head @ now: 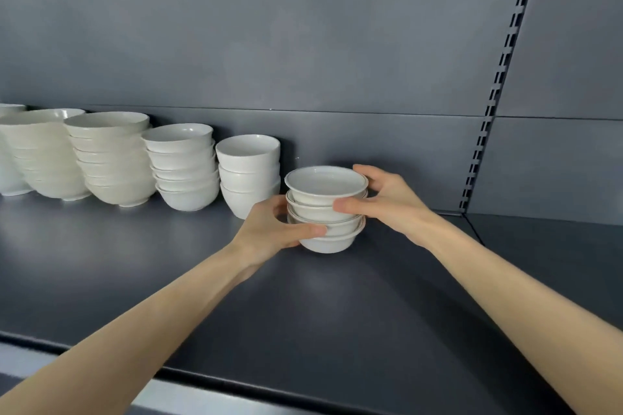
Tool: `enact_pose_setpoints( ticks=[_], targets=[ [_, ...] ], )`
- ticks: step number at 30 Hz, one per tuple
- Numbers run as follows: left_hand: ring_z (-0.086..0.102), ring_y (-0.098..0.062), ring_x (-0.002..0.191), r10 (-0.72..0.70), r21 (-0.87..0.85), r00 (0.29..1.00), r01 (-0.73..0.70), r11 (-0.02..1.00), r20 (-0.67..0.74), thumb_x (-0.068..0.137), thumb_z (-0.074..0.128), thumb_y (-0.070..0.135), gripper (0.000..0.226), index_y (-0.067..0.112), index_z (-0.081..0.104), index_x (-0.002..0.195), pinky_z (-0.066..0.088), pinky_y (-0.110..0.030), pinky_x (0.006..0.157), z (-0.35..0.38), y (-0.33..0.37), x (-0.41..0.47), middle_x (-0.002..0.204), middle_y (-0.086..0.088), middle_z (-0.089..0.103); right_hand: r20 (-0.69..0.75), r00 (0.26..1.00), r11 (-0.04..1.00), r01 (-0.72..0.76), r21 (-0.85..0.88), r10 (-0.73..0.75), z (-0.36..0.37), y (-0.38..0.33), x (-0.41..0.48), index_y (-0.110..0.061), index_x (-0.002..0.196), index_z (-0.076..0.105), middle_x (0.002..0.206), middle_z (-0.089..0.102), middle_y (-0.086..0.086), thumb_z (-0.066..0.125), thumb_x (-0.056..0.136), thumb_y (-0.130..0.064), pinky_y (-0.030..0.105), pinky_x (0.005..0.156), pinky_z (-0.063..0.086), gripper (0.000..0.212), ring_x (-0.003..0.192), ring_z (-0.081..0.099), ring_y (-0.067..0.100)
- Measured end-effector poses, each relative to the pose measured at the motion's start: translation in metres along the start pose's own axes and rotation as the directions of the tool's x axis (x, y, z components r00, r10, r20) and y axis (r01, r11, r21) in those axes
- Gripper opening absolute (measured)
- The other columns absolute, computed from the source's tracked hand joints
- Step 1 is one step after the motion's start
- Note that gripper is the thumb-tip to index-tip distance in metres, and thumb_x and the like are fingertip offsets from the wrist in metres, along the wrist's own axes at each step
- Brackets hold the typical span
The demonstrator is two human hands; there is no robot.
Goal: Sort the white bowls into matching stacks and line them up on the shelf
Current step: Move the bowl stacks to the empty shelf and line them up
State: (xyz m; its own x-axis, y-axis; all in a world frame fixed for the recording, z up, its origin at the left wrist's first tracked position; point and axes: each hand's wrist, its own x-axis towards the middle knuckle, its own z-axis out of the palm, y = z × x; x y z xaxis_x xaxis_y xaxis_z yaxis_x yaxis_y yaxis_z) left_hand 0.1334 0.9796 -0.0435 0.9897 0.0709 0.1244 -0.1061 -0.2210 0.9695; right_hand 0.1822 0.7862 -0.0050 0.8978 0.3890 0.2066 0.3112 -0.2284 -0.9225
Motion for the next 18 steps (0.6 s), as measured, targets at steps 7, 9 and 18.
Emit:
enact_pose_setpoints(
  ticks=[7, 9, 18],
  targets=[
    [0.067, -0.012, 0.101, 0.013, -0.027, 1.000, -0.012, 1.000, 0.028, 0.067, 0.085, 0.015, 0.053, 0.017, 0.062, 0.116, 0.058, -0.036, 0.086, -0.011, -0.016, 0.038, 0.108, 0.005, 0.071, -0.007, 1.000, 1.000, -0.015, -0.012, 0.015, 0.006, 0.010, 0.034, -0.001, 0.117, 0.054, 0.110, 0.057, -0.016, 0.079, 0.073, -0.006, 0.004, 0.066, 0.046, 0.051, 0.077, 0.064, 0.000],
    [0.067, -0.010, 0.101, 0.020, -0.048, 0.999, -0.018, 0.999, 0.038, 0.067, 0.085, 0.016, 0.054, 0.018, 0.062, 0.115, 0.057, -0.034, 0.086, -0.014, -0.021, 0.047, 0.108, 0.006, 0.071, -0.004, 1.000, 1.000, -0.018, -0.017, 0.018, 0.007, 0.012, 0.043, -0.011, 0.112, 0.059, 0.102, 0.063, -0.019, 0.080, 0.072, -0.007, 0.003, 0.066, 0.047, 0.045, 0.078, 0.061, -0.002],
    [0.064, 0.008, 0.093, 0.118, -0.001, 0.989, -0.118, 0.993, 0.089, 0.070, 0.084, 0.018, 0.041, 0.030, 0.060, 0.101, 0.050, -0.011, 0.077, -0.019, -0.037, 0.070, 0.098, 0.018, 0.069, -0.090, 0.995, 0.999, -0.052, -0.006, 0.051, 0.012, 0.028, 0.061, -0.024, 0.131, 0.050, 0.126, 0.059, -0.009, 0.084, 0.067, -0.016, 0.024, 0.098, 0.046, 0.073, 0.114, 0.059, 0.007]
  ],
)
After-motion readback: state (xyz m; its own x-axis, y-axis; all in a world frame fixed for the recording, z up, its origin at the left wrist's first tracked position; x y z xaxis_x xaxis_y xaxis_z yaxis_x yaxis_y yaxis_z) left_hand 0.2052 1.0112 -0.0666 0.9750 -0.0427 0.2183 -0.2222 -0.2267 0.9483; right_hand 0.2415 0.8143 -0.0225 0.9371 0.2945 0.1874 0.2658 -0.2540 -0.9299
